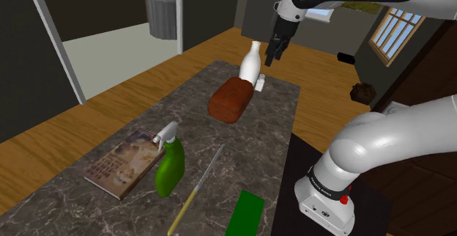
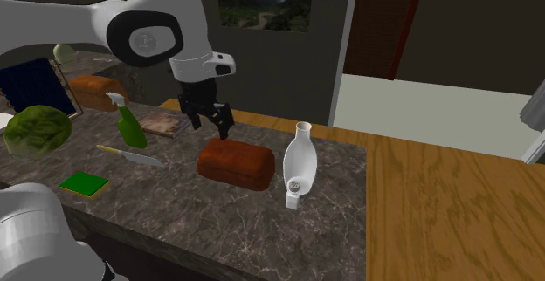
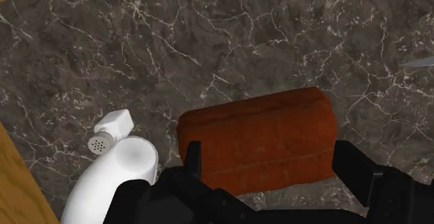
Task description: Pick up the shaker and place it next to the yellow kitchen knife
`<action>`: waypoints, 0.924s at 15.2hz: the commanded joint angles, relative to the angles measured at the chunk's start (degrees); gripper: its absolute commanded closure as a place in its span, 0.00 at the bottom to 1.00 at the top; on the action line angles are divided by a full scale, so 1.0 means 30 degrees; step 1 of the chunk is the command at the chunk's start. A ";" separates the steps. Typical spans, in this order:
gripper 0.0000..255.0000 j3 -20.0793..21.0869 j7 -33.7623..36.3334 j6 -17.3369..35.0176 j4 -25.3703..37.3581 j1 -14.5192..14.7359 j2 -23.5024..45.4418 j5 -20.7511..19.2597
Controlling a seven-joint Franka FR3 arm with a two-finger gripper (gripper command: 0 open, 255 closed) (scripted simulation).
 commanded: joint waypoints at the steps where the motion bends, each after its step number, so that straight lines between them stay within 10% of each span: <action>1: 0.00 -0.0490 -0.0518 0.0822 0.0119 -0.0197 0.1019 -0.0193; 14: 0.00 -0.3490 -0.4285 0.4924 0.3408 -0.1240 0.9080 0.0159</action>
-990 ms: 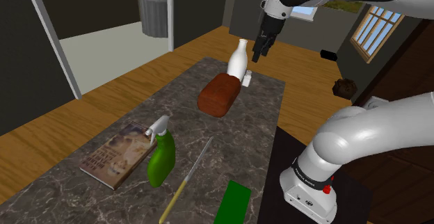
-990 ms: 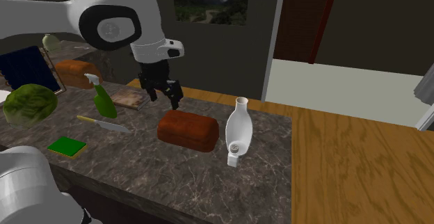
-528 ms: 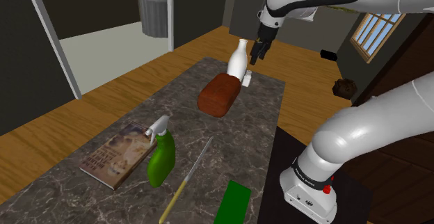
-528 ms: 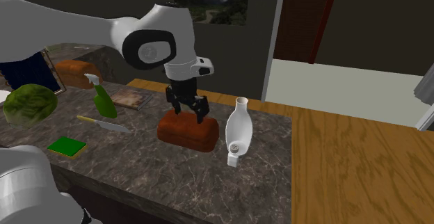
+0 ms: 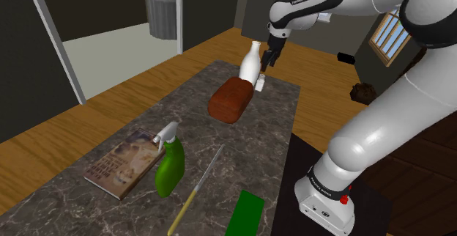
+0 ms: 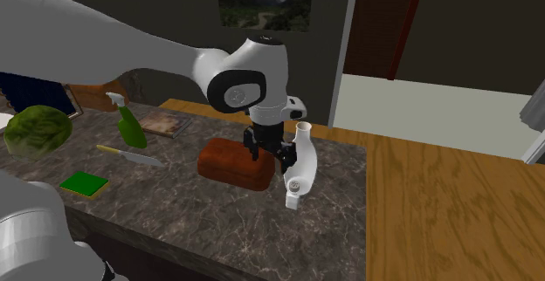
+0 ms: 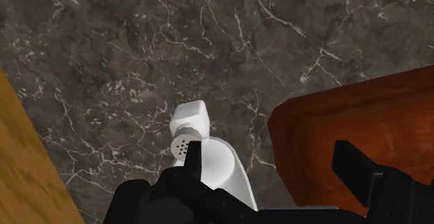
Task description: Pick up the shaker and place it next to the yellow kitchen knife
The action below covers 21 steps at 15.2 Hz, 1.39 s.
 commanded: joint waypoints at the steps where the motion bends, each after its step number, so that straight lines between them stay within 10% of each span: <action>1: 0.00 -0.0389 -0.0670 0.0460 0.0899 -0.0166 0.1490 0.0317; 21: 0.00 -0.0896 -0.2226 0.2911 0.1841 -0.0698 0.5241 0.1504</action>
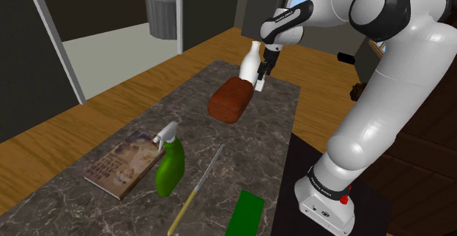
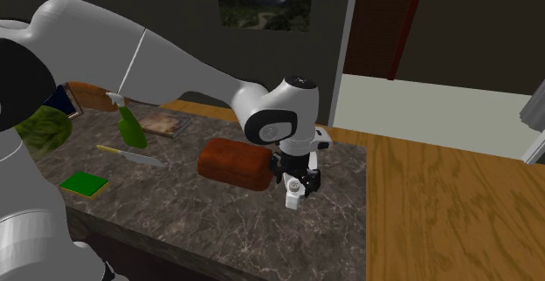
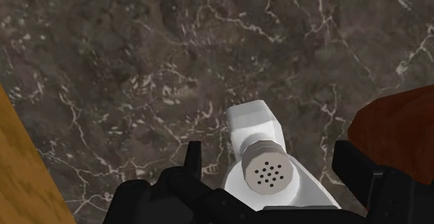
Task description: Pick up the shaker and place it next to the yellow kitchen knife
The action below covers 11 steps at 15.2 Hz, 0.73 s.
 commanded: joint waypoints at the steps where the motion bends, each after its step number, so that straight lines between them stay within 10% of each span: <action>1: 1.00 0.0000 0.0000 0.0000 0.0000 0.0000 0.0000 0.0000; 11: 1.00 -0.0007 0.0041 -0.0235 0.0110 0.0009 -0.0132 -0.0055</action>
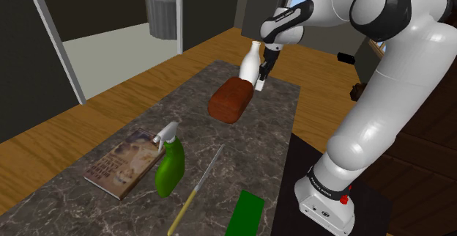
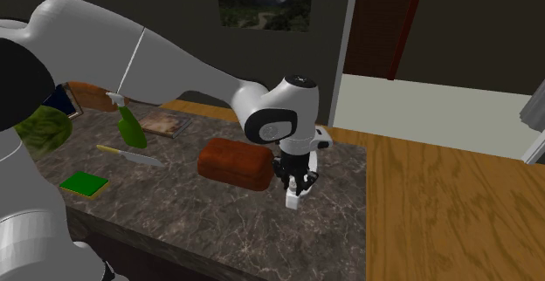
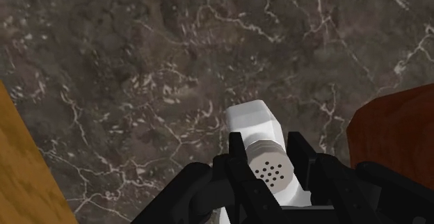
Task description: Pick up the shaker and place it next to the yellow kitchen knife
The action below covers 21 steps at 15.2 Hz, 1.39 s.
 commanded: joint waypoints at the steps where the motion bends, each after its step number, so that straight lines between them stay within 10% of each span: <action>1: 1.00 -0.0011 0.0056 -0.0373 0.0181 0.0011 -0.0199 -0.0081; 21: 1.00 -0.0018 0.0558 -0.5268 0.3405 0.0100 -0.1954 -0.0738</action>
